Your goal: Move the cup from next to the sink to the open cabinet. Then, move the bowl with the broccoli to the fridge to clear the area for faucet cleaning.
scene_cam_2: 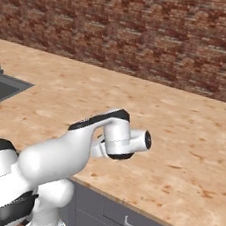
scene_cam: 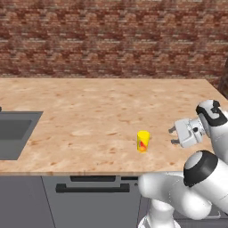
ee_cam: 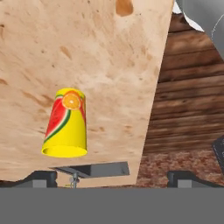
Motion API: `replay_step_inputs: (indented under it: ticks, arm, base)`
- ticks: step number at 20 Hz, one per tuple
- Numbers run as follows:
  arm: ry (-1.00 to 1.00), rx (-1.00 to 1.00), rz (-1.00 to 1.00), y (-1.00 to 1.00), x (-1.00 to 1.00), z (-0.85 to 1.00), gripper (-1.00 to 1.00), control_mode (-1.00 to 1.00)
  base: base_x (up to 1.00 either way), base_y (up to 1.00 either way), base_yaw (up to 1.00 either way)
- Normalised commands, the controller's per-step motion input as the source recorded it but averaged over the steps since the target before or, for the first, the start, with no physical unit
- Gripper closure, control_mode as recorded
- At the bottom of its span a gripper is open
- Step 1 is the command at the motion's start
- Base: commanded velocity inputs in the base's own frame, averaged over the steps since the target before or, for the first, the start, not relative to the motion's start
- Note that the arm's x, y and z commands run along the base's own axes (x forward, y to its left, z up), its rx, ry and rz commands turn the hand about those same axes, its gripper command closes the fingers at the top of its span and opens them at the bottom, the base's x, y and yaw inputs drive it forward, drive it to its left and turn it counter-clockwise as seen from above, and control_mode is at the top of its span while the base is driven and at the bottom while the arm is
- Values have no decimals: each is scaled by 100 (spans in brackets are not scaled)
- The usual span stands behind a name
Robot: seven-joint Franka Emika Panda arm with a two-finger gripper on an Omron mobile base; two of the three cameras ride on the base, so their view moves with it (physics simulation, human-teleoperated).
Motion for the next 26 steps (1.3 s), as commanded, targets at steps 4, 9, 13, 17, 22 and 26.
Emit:
replay_step_inputs:
  ticks: [4,9,13,17,22,26]
  arm:
    - [0,0,0,6,2,-21,-100,-100]
    - [0,0,0,25,7,-14,-100,-100]
    - [0,0,0,19,13,-4,-100,-100]
    - [0,0,0,15,13,-1,-100,-100]
    - [2,0,0,15,3,-5,-100,-100]
    - [3,0,0,9,0,-5,-100,-100]
  base:
    - [0,0,0]
    - [0,0,0]
    - [0,0,0]
    - [0,0,0]
    - [0,0,0]
    - [0,0,0]
